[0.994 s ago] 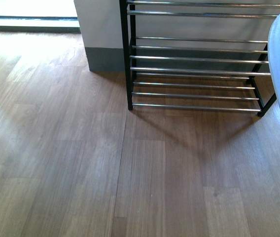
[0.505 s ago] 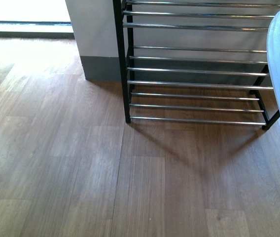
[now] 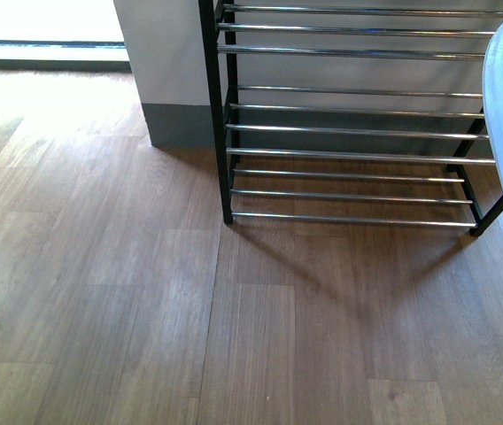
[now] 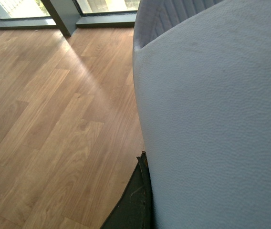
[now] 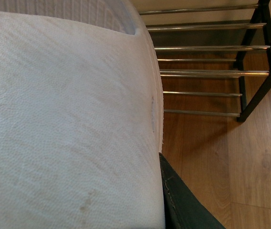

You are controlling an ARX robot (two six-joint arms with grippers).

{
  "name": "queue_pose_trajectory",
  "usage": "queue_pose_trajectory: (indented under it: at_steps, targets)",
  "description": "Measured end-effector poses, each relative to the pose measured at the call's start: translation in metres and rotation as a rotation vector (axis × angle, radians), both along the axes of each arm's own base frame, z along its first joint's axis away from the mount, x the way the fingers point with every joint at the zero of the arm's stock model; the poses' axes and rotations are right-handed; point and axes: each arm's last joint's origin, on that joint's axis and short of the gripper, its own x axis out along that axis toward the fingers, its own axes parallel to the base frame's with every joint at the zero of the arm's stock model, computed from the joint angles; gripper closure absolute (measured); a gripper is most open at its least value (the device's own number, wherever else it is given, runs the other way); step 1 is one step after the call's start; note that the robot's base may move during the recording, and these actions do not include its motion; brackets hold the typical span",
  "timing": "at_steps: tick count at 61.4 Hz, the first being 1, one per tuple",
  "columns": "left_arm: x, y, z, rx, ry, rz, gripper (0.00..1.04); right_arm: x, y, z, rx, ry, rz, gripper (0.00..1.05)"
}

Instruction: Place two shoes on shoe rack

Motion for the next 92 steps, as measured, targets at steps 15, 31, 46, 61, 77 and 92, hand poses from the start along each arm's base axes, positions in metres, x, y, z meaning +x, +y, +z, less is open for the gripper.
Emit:
queue_pose_trajectory:
  at_steps: [15, 31, 46, 61, 77, 92]
  targets:
    - [0.0001, 0.0005, 0.0000, 0.001, -0.001, 0.006, 1.03, 0.0000, 0.0010, 0.0000, 0.002, 0.000, 0.008, 1.03]
    - [0.0001, 0.0003, 0.0000, 0.000, 0.000, 0.003, 1.03, 0.0000, 0.0004, 0.0000, -0.001, 0.000, 0.002, 1.03]
    - [0.0001, 0.0003, 0.0000, 0.000, 0.000, 0.003, 1.03, 0.0000, 0.0006, 0.0000, -0.002, 0.000, 0.004, 1.03]
    - [0.0001, 0.0003, 0.0000, 0.000, 0.000, 0.003, 1.03, 0.0000, 0.0006, 0.0000, -0.002, 0.000, 0.004, 1.03]
    - [0.0001, 0.0003, 0.0000, 0.000, -0.001, 0.003, 1.03, 0.0000, 0.0006, 0.0000, -0.002, 0.000, 0.004, 1.03]
    - [0.0001, 0.0003, 0.0000, 0.000, -0.001, 0.003, 1.03, 0.0000, 0.0006, 0.0000, -0.002, 0.000, 0.004, 1.03]
